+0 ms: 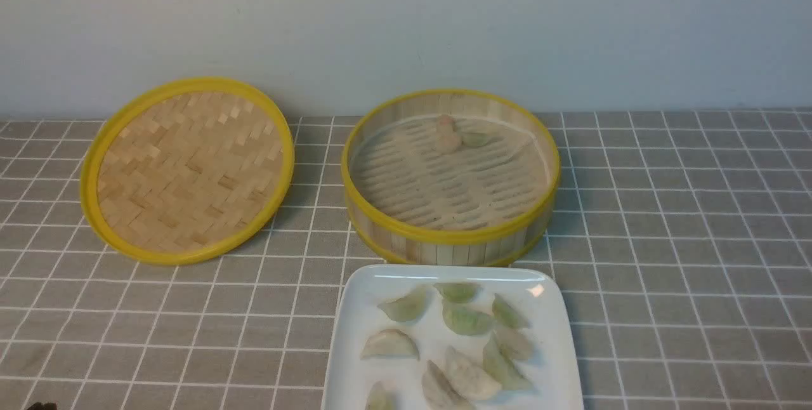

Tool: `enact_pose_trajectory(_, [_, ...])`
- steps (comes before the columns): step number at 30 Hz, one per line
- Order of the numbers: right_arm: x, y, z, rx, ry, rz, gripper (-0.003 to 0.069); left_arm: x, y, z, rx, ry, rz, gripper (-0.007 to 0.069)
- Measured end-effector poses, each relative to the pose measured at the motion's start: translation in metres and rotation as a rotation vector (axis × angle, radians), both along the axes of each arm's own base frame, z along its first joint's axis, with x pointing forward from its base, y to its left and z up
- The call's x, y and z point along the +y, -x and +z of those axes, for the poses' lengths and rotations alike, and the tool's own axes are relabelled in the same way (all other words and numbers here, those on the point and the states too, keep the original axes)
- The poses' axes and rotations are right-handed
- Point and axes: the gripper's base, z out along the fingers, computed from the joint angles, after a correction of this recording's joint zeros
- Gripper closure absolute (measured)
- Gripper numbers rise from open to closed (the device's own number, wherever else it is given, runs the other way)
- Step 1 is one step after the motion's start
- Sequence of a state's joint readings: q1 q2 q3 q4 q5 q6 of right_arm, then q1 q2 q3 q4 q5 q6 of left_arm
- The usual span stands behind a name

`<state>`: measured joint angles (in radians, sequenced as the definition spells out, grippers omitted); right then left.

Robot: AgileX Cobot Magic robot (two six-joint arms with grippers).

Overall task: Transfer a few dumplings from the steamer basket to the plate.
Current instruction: Use the right arm to grab a dumpling from inside the steamer

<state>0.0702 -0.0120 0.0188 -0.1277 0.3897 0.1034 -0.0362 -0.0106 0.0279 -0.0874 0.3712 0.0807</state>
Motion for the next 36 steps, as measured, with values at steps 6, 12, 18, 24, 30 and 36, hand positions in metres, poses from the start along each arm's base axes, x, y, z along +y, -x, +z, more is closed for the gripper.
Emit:
enact_pose_trajectory(6, [0.000,0.000,0.000,0.000,0.000,0.000,0.0673,0.000,0.000,0.000,0.000,0.000,0.000,0.0629])
enact_pose_trajectory(12, [0.000,0.000,0.000,0.000,0.000,0.000,0.0673,0.000,0.000,0.000,0.000,0.000,0.000,0.0629])
enact_pose_trajectory(18, [0.000,0.000,0.000,0.000,0.000,0.000,0.0673,0.000,0.000,0.000,0.000,0.000,0.000,0.0629])
enact_pose_trajectory(24, [0.000,0.000,0.000,0.000,0.000,0.000,0.0673,0.000,0.000,0.000,0.000,0.000,0.000,0.0629])
enact_pose_trajectory(30, [0.000,0.000,0.000,0.000,0.000,0.000,0.0673,0.000,0.000,0.000,0.000,0.000,0.000,0.0629])
enact_pose_trajectory(36, [0.004,-0.002,0.013,-0.164,-0.206,0.020,0.0673,0.000,0.000,0.000,0.000,0.000,0.000,0.0629])
